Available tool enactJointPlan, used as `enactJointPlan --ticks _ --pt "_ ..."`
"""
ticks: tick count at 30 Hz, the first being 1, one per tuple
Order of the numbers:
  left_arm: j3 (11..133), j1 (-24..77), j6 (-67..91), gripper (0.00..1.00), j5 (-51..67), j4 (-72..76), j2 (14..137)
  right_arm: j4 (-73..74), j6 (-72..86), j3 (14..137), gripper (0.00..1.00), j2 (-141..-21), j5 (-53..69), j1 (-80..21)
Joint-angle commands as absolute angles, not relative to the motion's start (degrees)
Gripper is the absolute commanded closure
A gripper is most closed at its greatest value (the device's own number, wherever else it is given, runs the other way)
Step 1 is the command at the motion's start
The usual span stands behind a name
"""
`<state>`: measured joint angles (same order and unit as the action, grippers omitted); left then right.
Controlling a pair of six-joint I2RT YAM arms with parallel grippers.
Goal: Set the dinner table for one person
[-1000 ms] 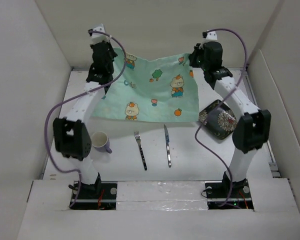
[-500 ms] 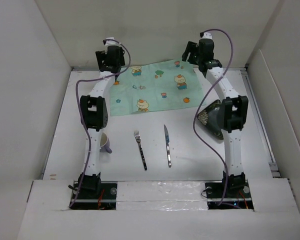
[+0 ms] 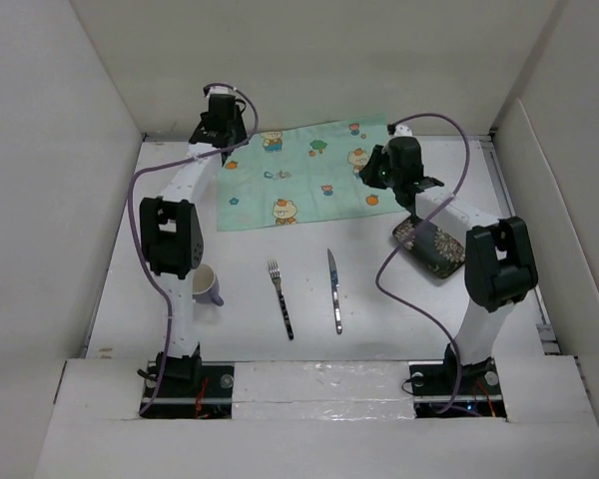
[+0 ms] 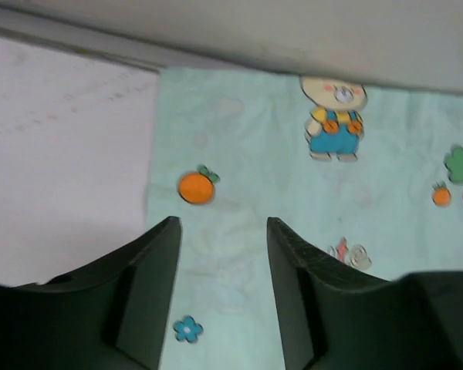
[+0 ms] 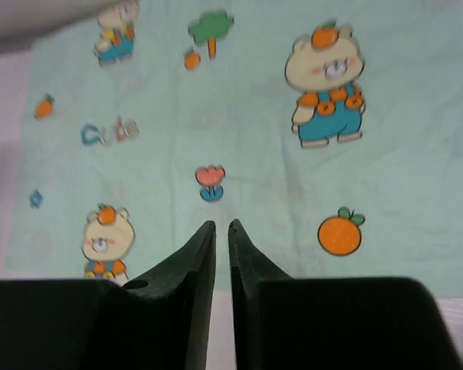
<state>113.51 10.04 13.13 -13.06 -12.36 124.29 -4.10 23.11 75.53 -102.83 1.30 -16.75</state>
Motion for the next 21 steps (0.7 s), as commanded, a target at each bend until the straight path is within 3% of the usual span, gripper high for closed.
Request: enactJointPlan --ticks 1,3,9,21 --pt "110.22 14.75 15.56 0.54 -7.13 -18.63 121.38 -3.17 23.12 75.66 0.79 -107.99 1.67 -17.05" --pt "107.69 19.75 17.22 0.46 -3.97 -17.33 121.64 1.54 23.03 77.85 0.71 -111.86 2.46 -18.36" --pt "106.61 24.78 19.77 0.34 -0.36 -15.92 124.54 6.93 22.15 81.38 0.60 -116.01 0.36 -18.90" --pt "103.01 24.79 21.53 0.33 2.02 -16.08 129.73 26.07 21.01 91.49 0.49 -120.84 -7.29 -22.59"
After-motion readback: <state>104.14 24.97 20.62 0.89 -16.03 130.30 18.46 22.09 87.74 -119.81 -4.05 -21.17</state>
